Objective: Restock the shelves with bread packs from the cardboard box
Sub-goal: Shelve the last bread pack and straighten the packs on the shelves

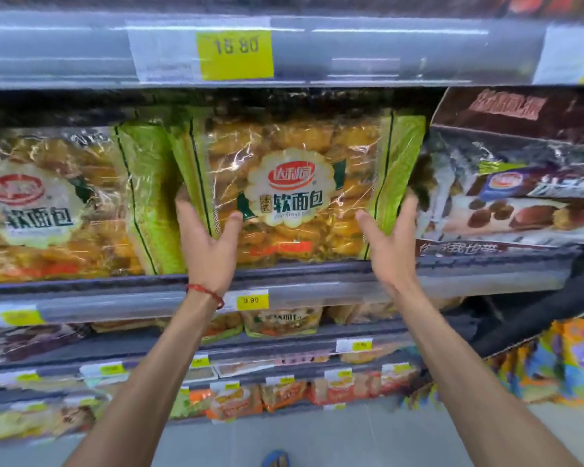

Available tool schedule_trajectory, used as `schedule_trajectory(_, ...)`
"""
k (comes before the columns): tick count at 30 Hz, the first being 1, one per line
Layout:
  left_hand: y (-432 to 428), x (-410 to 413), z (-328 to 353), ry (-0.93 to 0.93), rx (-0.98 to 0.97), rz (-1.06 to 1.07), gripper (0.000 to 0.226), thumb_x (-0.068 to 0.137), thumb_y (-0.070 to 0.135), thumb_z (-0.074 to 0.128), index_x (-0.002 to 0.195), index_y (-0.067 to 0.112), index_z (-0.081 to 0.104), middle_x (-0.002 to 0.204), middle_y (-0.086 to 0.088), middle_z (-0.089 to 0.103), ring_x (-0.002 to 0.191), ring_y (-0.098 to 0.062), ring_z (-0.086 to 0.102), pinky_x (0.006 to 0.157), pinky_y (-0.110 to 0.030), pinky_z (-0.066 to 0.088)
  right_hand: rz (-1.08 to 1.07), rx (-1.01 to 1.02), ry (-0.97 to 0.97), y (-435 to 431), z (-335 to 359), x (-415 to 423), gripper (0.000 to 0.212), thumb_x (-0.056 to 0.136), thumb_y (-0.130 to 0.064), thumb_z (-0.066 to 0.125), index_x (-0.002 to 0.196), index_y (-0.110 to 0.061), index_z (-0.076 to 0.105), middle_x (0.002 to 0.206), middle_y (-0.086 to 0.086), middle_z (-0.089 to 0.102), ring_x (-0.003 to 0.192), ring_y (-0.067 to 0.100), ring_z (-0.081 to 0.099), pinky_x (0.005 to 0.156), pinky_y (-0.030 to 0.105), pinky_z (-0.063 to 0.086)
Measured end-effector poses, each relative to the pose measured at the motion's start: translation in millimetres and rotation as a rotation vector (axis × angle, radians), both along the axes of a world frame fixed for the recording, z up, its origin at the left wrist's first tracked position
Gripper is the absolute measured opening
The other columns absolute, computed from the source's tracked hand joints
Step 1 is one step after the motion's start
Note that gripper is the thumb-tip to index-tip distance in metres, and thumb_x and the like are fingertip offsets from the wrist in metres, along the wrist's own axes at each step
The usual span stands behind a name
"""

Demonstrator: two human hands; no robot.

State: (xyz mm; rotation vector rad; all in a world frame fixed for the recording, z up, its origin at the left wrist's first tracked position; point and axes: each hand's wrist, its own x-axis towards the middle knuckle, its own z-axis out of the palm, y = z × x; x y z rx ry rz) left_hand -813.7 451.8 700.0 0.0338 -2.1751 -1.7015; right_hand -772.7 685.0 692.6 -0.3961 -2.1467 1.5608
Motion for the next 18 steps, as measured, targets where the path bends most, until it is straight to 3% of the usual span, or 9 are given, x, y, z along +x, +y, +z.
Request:
schedule_trajectory(4, 7, -7, 3, 0.009, 0.030, -0.014, 0.083, 0.095, 0.030, 0.064, 0.158, 0.016, 0.012, 0.147, 0.018, 0.020, 0.136, 0.008, 0.015, 0.112, -0.014, 0.012, 0.026, -0.016, 0.002, 9, 4, -1, 0.090, 0.102, -0.042, 0.061, 0.166, -0.020, 0.003, 0.173, -0.010, 0.008, 0.138, -0.010, 0.008, 0.116, 0.021, 0.005)
schedule_trajectory(7, 9, -8, 5, -0.010, 0.006, -0.022, 0.082, 0.096, 0.033, 0.062, 0.158, 0.016, 0.012, 0.142, 0.023, 0.019, 0.133, 0.011, 0.015, 0.110, -0.014, 0.012, 0.047, 0.002, -0.016, 16, 4, -1, 0.092, 0.101, -0.051, 0.057, 0.166, -0.018, 0.000, 0.174, -0.008, 0.005, 0.141, -0.008, 0.007, 0.116, 0.022, 0.003)
schedule_trajectory(9, 9, -7, 7, -0.011, 0.008, -0.026, 0.077, 0.098, 0.029, 0.060, 0.157, 0.015, 0.014, 0.138, 0.031, 0.022, 0.124, 0.025, 0.024, 0.105, -0.004, 0.016, 0.058, 0.012, -0.034, 19, 5, -1, 0.090, 0.103, -0.051, 0.055, 0.165, -0.013, 0.002, 0.171, -0.007, 0.015, 0.140, -0.009, 0.012, 0.114, 0.016, 0.005)
schedule_trajectory(11, 11, -8, 12, -0.044, 0.056, -0.026, 0.068, 0.101, 0.029, 0.054, 0.157, 0.016, 0.017, 0.134, 0.033, 0.028, 0.111, 0.032, 0.031, 0.096, 0.002, 0.022, 0.058, 0.018, -0.029, 22, 6, 0, 0.084, 0.104, -0.045, 0.056, 0.164, -0.009, 0.009, 0.161, -0.009, 0.031, 0.125, -0.017, 0.017, 0.108, 0.005, 0.008)
schedule_trajectory(13, 11, -10, 16, -0.064, 0.081, -0.013, 0.063, 0.103, 0.036, 0.048, 0.157, 0.020, 0.019, 0.139, 0.023, 0.032, 0.123, 0.013, 0.031, 0.103, -0.011, 0.022, 0.058, 0.025, -0.028, 25, 6, -1, 0.084, 0.104, -0.044, 0.058, 0.164, -0.009, 0.010, 0.165, -0.004, 0.029, 0.129, -0.010, 0.019, 0.110, 0.012, 0.011)
schedule_trajectory(16, 12, -14, 17, -0.041, 0.025, -0.014, 0.059, 0.102, 0.047, 0.044, 0.154, 0.024, 0.028, 0.151, 0.013, 0.038, 0.136, -0.007, 0.036, 0.114, -0.029, 0.028, 0.046, 0.032, -0.015, 27, 6, -3, 0.089, 0.102, -0.050, 0.058, 0.165, -0.012, 0.009, 0.171, 0.002, 0.021, 0.154, 0.012, 0.021, 0.124, 0.031, 0.011)
schedule_trajectory(18, 10, -18, 13, -0.062, 0.034, -0.026, 0.061, 0.101, 0.053, 0.041, 0.154, 0.026, 0.027, 0.157, 0.005, 0.035, 0.139, -0.008, 0.033, 0.118, -0.036, 0.025, 0.029, 0.034, -0.024, 27, 7, -4, 0.086, 0.102, -0.048, 0.058, 0.164, -0.010, 0.011, 0.167, 0.000, 0.029, 0.150, 0.011, 0.026, 0.117, 0.025, 0.015)
